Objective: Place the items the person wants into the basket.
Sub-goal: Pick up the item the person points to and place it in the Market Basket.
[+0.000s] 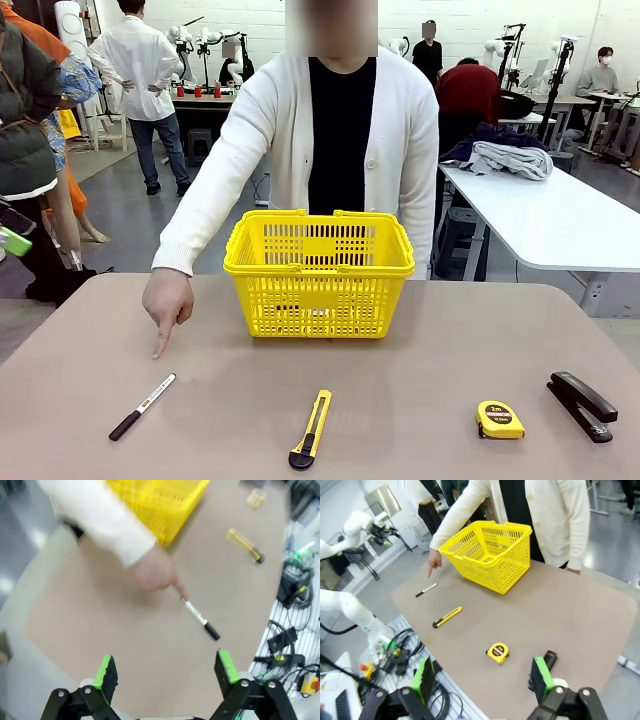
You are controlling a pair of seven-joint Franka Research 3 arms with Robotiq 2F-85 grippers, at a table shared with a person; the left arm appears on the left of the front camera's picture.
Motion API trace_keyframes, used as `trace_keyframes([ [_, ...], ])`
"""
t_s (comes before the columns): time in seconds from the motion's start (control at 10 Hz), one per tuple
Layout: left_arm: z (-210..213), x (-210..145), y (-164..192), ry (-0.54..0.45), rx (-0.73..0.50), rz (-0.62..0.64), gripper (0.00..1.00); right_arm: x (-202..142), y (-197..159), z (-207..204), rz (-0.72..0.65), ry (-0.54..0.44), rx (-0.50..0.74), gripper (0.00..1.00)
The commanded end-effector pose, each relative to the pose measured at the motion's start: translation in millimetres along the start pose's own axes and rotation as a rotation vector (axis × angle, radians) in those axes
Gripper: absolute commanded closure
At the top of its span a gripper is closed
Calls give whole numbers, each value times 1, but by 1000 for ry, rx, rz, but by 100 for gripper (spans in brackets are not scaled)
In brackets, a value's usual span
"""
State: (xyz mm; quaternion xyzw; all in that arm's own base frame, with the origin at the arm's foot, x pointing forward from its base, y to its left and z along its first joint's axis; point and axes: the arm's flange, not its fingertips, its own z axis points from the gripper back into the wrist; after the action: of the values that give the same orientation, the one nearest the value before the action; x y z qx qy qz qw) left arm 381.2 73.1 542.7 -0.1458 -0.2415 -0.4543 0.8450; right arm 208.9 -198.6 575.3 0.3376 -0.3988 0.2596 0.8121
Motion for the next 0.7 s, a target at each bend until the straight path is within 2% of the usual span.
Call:
trace_keyframes([
  [0.0, -39, 21, -28, 237, 16, 47, 0, 2, 0, -1, 14, -24, 15, 0],
  [0.1, -66, 30, -42, 332, 68, 51, 0, 2, 0, -1, 14, -24, 15, 0],
  [0.3, -118, 29, -63, 414, 68, 60, 0, 2, 0, -1, 14, -24, 15, 0],
  [0.6, -145, 22, -84, 391, 35, 73, 0, 2, 0, -1, 14, -24, 15, 0],
])
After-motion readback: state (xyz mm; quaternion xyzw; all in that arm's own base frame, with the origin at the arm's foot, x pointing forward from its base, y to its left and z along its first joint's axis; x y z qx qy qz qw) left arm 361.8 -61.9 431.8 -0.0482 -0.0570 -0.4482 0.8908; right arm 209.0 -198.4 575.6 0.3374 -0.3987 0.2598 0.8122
